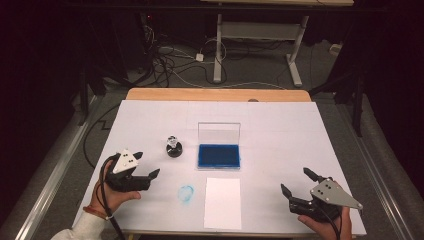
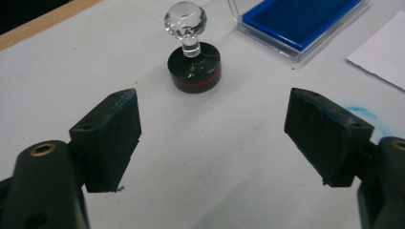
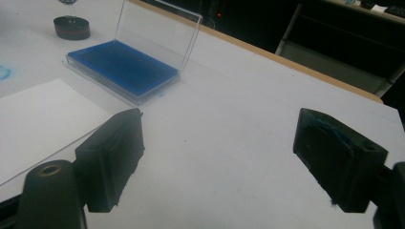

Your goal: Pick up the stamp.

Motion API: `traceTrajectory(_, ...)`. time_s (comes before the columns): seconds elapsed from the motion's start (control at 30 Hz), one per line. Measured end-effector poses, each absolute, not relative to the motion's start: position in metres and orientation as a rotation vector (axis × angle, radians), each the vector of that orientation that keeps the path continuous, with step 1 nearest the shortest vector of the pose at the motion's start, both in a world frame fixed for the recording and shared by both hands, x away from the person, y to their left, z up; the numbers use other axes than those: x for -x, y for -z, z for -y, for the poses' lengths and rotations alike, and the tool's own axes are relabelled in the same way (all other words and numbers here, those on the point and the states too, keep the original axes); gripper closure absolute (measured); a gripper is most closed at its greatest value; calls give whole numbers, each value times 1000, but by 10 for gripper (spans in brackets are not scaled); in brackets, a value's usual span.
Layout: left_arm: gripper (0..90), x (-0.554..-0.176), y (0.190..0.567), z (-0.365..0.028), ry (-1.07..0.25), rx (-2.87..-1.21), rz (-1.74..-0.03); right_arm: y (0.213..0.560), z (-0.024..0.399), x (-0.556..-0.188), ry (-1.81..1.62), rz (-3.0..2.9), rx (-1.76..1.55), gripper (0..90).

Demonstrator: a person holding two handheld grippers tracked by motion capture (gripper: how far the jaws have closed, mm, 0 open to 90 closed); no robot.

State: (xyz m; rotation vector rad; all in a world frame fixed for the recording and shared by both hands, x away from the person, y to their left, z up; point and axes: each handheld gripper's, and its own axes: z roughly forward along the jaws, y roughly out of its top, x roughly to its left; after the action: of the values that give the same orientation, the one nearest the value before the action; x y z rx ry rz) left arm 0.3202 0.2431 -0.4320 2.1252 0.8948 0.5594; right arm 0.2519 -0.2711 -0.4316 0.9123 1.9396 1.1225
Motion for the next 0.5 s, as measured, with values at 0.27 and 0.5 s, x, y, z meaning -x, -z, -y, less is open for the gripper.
traceTrajectory(0.27,197,-342,418,-243,-520,-2168,-877,434,269,-253,-1102,-1959,-904,181)
traceTrajectory(0.5,205,-367,411,-236,-468,-2195,-884,435,268,-254,-1096,-1970,-901,181)
